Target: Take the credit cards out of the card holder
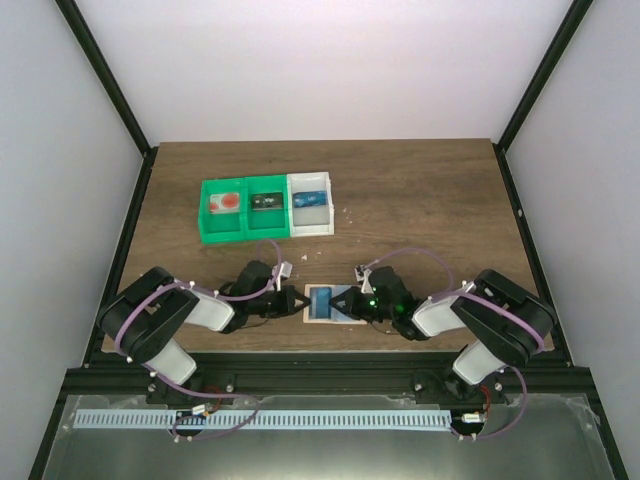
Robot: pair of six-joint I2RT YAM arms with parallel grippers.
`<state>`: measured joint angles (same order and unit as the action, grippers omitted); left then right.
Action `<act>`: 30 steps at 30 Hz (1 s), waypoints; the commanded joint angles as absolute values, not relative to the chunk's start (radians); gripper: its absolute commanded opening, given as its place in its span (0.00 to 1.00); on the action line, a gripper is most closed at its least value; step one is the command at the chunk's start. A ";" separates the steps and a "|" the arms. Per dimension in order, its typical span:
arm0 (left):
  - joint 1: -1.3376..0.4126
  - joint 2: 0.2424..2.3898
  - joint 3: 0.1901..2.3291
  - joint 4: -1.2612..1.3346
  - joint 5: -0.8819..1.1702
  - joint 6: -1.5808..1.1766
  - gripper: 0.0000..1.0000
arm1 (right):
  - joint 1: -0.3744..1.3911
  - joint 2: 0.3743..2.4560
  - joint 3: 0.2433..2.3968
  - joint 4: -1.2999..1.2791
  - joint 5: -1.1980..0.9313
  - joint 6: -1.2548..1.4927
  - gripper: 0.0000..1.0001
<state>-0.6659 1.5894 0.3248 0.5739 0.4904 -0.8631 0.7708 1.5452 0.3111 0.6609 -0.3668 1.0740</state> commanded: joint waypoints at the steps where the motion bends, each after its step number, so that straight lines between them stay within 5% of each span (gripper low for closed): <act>1: -0.686 1.619 0.293 0.457 0.476 -0.849 0.00 | 0.758 1.519 0.287 0.700 -0.366 1.062 0.00; 12: -0.686 1.625 0.295 0.450 0.464 -0.851 0.00 | 0.732 1.497 0.252 0.719 -0.385 1.043 0.00; 21: -0.686 1.647 0.293 0.476 0.480 -0.863 0.00 | 0.733 1.579 0.325 0.655 -0.436 1.028 0.16; 30: -0.686 1.652 0.289 0.488 0.486 -0.871 0.00 | 0.733 1.616 0.358 0.627 -0.417 1.020 0.17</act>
<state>-0.6689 1.6089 0.3248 0.6041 0.4984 -0.8673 0.7387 1.5898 0.3325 0.6308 -0.4183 1.0328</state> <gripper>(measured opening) 0.019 0.167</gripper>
